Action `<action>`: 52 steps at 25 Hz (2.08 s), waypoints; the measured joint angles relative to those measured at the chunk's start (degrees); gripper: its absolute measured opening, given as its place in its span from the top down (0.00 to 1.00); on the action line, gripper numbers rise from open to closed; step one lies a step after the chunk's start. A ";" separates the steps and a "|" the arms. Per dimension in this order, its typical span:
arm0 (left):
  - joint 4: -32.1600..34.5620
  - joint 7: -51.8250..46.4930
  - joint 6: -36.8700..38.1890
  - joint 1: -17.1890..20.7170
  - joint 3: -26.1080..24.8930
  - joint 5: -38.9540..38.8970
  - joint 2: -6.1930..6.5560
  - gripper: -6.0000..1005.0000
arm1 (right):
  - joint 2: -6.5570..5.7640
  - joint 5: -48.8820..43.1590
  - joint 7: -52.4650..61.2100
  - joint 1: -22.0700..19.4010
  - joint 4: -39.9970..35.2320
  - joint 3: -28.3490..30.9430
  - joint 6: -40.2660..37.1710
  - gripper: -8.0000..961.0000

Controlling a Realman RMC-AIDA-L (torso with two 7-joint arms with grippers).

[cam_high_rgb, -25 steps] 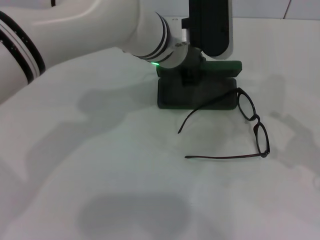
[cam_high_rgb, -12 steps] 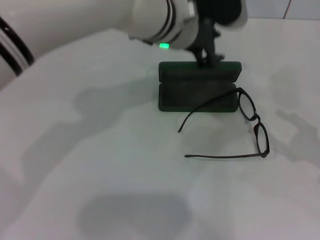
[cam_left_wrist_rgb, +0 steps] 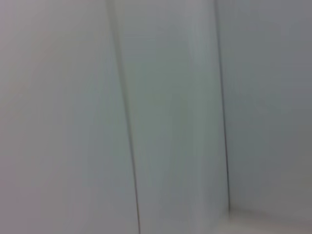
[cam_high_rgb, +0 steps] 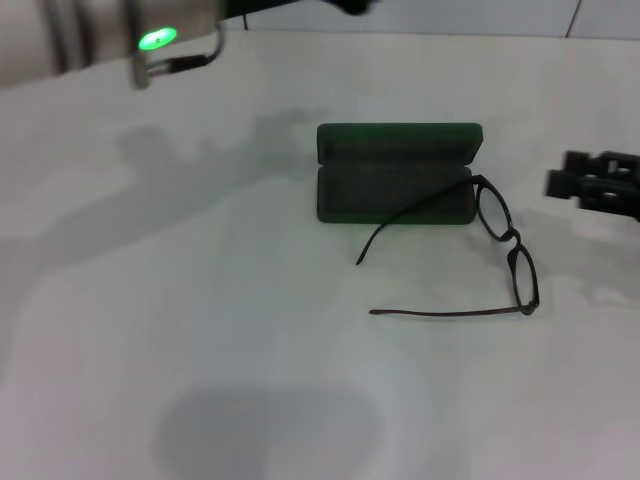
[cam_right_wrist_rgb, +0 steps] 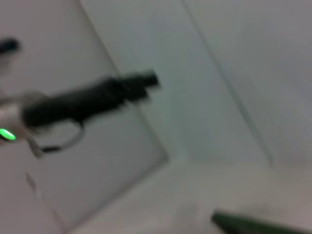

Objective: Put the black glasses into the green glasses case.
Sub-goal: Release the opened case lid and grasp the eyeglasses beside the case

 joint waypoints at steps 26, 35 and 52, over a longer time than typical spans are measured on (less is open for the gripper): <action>-46.15 34.62 33.14 -0.06 -12.02 -37.75 0.30 0.65 | 0.62 -50.32 51.61 28.48 -6.21 -20.07 0.95 0.34; -49.83 37.13 33.85 -3.27 -12.69 -37.79 0.56 0.66 | 0.49 -43.84 51.04 28.30 -1.94 -22.47 7.02 0.34; -51.31 37.24 33.71 -4.00 -15.49 -37.60 0.58 0.67 | 0.45 -42.40 49.87 27.33 1.49 -27.67 12.59 0.58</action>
